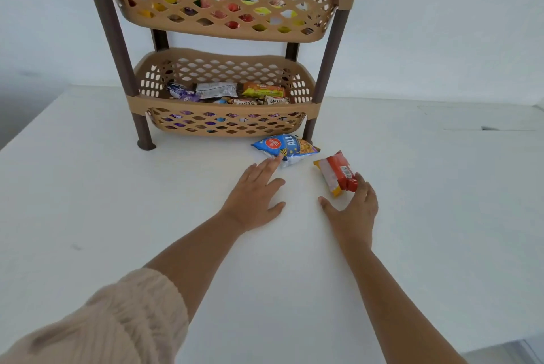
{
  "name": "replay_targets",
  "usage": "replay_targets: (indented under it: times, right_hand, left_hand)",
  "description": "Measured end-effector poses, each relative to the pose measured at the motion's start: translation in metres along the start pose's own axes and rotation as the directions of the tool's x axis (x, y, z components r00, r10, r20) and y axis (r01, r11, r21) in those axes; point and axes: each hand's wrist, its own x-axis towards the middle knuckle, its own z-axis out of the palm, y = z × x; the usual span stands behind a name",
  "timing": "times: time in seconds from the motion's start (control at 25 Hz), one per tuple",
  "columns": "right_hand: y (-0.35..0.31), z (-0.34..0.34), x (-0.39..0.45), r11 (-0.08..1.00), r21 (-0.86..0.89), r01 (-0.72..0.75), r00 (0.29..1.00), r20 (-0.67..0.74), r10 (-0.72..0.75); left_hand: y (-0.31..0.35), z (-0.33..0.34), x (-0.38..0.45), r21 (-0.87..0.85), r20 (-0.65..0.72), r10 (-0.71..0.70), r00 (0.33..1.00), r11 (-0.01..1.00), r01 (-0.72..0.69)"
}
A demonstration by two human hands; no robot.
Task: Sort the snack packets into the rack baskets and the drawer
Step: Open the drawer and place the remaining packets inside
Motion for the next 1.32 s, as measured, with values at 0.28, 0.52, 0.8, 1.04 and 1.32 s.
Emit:
replay_targets:
  times: [0.28,0.52,0.8,1.04,1.32]
  right_hand:
    - [0.002,0.009,0.023,0.999,0.033,0.012,1.000,-0.017,-0.011]
    - [0.002,0.009,0.028,0.998,0.065,-0.006,0.999,-0.049,0.009]
    - [-0.002,0.005,0.019,0.995,0.098,-0.025,1.000,0.011,0.024]
    - [-0.014,0.001,-0.023,0.989,0.148,0.001,0.999,0.032,-0.006]
    - [-0.029,-0.022,-0.104,0.940,0.334,-0.060,0.997,0.071,0.039]
  left_hand:
    - [-0.012,0.014,0.038,0.010,0.056,-0.075,0.996,0.997,0.075]
    - [-0.018,0.020,0.050,0.076,0.123,-0.078,0.989,0.995,0.069]
    - [-0.011,0.009,0.032,0.053,0.121,-0.132,0.984,0.991,0.126]
    - [0.011,-0.021,-0.024,-0.162,0.091,-0.189,0.978,0.966,0.202]
    - [0.043,-0.077,-0.149,-0.347,-0.043,-0.264,0.963,0.908,0.234]
